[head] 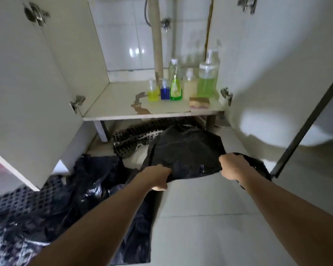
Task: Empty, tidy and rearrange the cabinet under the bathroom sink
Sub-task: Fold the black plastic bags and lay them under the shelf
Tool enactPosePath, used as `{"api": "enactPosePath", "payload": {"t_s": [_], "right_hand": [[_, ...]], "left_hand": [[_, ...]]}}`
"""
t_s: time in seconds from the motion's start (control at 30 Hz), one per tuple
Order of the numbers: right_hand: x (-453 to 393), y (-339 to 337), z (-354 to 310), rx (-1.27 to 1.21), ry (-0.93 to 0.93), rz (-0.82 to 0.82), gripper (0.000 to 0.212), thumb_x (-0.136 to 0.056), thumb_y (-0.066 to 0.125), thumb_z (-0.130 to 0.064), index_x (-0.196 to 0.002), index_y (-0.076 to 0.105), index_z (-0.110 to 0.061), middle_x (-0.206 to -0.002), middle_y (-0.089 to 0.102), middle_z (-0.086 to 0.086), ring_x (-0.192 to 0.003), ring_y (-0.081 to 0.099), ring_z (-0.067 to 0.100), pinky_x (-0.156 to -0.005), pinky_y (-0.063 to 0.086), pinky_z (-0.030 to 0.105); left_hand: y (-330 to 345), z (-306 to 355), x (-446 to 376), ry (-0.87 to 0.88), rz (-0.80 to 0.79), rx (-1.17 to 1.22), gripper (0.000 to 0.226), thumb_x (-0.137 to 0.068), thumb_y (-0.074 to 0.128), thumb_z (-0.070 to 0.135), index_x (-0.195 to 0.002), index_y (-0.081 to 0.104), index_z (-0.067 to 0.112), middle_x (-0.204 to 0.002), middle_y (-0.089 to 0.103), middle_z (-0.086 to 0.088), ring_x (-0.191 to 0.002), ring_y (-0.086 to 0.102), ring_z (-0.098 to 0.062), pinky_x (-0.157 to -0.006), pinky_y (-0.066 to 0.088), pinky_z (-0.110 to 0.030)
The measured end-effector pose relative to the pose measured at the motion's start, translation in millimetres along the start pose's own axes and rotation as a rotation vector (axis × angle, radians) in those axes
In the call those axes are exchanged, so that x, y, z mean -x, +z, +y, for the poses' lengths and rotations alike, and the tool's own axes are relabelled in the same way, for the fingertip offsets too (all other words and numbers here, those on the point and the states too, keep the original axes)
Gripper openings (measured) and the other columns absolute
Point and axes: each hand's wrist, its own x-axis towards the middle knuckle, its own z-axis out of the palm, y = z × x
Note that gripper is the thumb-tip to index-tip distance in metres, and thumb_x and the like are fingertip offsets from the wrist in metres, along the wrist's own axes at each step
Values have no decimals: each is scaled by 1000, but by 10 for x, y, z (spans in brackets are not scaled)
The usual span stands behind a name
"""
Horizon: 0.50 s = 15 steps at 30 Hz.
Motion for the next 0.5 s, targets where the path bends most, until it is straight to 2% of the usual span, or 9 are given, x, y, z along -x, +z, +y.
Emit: {"api": "enactPosePath", "payload": {"t_s": [0.03,0.1,0.17,0.27,0.4,0.47,0.5], "right_hand": [[10,191,-21,-4,19,-10,5,-91,51,-12,-94,54,-11,-97,58,11,-94,59,30,-77,39,34],[35,607,-59,-25,61,-45,15,-91,50,-12,-103,59,-9,-109,61,12,-103,58,31,-84,39,34],[87,1012,-79,-34,90,-94,24,-90,52,-13,-113,59,-11,-121,58,11,-115,54,30,-95,38,37],[208,1455,-55,-28,129,-162,29,-89,56,-17,-118,58,-15,-125,56,9,-120,51,29,-101,36,38],[271,1610,-51,-5,145,-273,34,-89,58,-22,-122,55,-17,-128,53,8,-123,48,28,-105,32,41],[244,1532,-92,12,153,-337,41,-88,59,-27,-127,51,-17,-132,50,9,-126,45,29,-106,28,44],[217,1453,-133,17,145,-367,42,-87,58,-24,-128,50,-16,-132,49,9,-126,44,30,-106,28,45]], "left_hand": [[173,50,-39,9,-44,47,38,-80,56,17,-117,51,15,-114,58,-12,-96,60,-31,-71,50,-37],[494,145,-91,20,-118,115,44,-80,58,18,-123,49,14,-116,59,-13,-98,61,-32,-75,51,-36],[778,229,-107,24,-163,160,47,-81,58,16,-127,46,14,-118,57,-14,-101,60,-33,-74,48,-35],[1114,354,-97,24,-217,208,47,-82,59,16,-127,45,15,-120,55,-15,-103,59,-33,-77,47,-35],[1349,417,-53,15,-236,263,50,-83,58,19,-131,42,18,-127,53,-13,-109,57,-32,-85,49,-37],[1362,418,-40,8,-246,293,55,-82,63,25,-133,42,18,-129,54,-11,-113,56,-31,-90,48,-36],[1323,405,-31,2,-256,322,60,-81,66,29,-135,43,19,-130,55,-10,-115,55,-29,-92,47,-35]]}}
